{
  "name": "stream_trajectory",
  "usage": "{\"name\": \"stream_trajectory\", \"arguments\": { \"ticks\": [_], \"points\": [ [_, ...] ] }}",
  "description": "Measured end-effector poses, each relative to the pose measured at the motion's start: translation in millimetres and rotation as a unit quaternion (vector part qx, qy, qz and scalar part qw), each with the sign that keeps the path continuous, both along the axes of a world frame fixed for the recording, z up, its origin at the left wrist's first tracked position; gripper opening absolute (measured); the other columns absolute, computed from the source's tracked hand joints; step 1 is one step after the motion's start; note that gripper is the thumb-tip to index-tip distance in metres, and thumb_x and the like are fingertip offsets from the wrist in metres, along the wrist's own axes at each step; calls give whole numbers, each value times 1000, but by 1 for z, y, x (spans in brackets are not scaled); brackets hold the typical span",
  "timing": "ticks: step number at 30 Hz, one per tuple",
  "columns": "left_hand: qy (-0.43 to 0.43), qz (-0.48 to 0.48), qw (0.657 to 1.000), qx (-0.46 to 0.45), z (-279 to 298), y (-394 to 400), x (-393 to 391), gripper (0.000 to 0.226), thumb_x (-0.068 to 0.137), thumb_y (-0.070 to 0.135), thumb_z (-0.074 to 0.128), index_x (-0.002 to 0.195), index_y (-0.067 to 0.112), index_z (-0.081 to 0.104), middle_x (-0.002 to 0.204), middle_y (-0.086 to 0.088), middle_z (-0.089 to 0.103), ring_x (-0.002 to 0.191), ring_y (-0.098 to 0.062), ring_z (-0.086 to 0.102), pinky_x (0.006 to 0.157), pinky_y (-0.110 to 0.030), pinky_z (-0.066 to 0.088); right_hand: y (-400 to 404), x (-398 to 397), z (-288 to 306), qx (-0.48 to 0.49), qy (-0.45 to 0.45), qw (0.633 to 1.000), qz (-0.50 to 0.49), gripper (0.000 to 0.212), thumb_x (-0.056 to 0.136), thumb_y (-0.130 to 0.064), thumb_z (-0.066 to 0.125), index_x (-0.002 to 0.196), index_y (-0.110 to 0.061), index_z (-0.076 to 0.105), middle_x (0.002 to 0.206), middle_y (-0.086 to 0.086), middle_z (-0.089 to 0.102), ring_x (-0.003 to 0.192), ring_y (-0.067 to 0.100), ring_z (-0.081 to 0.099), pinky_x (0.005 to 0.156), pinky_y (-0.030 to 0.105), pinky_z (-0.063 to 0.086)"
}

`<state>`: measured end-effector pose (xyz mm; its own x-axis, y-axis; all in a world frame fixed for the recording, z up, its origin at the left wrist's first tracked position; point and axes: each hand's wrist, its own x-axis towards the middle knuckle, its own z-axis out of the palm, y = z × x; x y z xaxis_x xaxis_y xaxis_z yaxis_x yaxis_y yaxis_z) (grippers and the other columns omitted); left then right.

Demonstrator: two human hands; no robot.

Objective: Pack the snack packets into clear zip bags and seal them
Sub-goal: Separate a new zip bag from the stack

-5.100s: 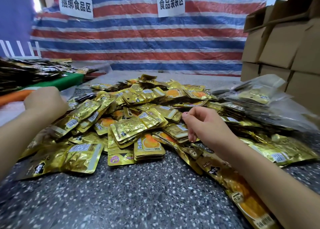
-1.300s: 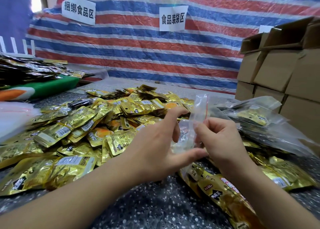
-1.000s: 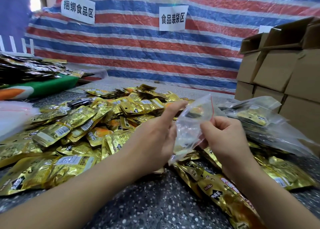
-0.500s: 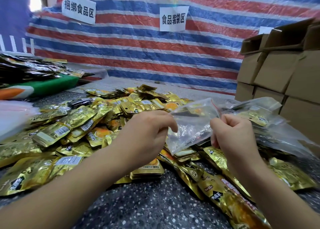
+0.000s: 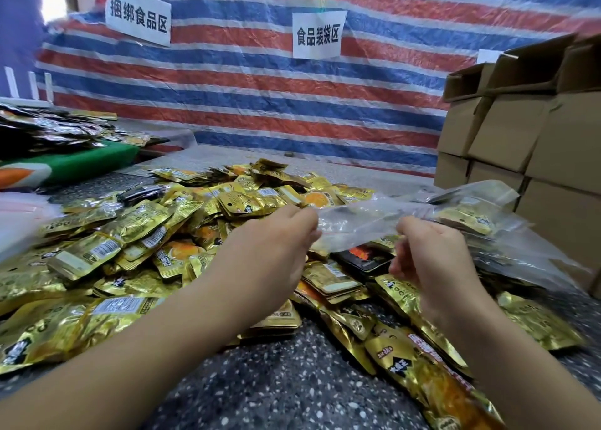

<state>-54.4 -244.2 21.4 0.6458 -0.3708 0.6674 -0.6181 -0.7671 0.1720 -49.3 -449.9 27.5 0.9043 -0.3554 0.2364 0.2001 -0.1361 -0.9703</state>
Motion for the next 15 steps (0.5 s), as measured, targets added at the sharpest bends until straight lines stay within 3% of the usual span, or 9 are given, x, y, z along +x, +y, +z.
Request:
{"name": "stream_trajectory", "arguments": {
  "ticks": [2, 5, 7, 9, 11, 13, 15],
  "points": [
    [29, -6, 1000, 0, -1, 3, 6, 19, 103, 32, 35, 85, 24, 36, 73, 8, 45, 64, -16, 49, 60, -38, 43, -2, 1, 0, -15, 15, 1000, -17, 12, 90, -14, 53, 79, -12, 48, 63, 4, 46, 55, 18, 44, 54, 32, 36],
    [82, -14, 996, 32, -3, 9, 14, 15, 102, 16, 41, 89, 25, 39, 76, 9, 52, 69, -6, 52, 62, -25, 44, -4, 2, 2, -26, 24, 999, -32, 11, 88, -10, 51, 92, -17, 44, 76, 5, 42, 65, 18, 38, 56, 34, 34],
    [98, -25, 993, 54, -4, 11, 15, 13, 99, 12, 39, 94, 23, 44, 86, 6, 59, 78, -12, 55, 72, -33, 48, -3, 3, 1, -39, 30, 998, -31, 16, 89, -8, 49, 99, -21, 46, 83, 4, 43, 68, 17, 38, 58, 34, 34],
    [107, -41, 991, 67, -4, 11, 14, 23, 99, 32, 31, 98, 21, 51, 89, 6, 60, 82, -13, 55, 75, -35, 48, 1, 2, 0, -51, 52, 997, -18, 17, 91, -5, 42, 99, -18, 48, 87, 5, 49, 66, 16, 38, 59, 33, 34],
    [103, -53, 988, 102, -7, 10, 15, 36, 97, 47, 31, 102, 21, 56, 90, 9, 59, 83, -10, 53, 75, -29, 45, 4, 2, -3, -53, 68, 996, 7, 14, 91, -2, 35, 88, -10, 46, 75, 1, 55, 58, 15, 35, 57, 30, 33],
    [86, -51, 985, 141, -9, 10, 18, 32, 100, 44, 37, 98, 20, 58, 89, 7, 59, 83, -12, 52, 73, -29, 41, 5, 0, -5, -48, 65, 996, 29, 14, 91, -8, 36, 80, -12, 45, 60, -2, 45, 57, 15, 32, 58, 29, 31],
    [74, -48, 989, 122, -9, 10, 19, 28, 102, 39, 37, 86, 21, 52, 80, 9, 54, 76, -12, 49, 67, -29, 38, 2, 0, -6, -57, 32, 997, 38, 15, 91, -24, 42, 85, -14, 51, 70, -3, 41, 65, 15, 36, 61, 31, 31]
  ]
}}
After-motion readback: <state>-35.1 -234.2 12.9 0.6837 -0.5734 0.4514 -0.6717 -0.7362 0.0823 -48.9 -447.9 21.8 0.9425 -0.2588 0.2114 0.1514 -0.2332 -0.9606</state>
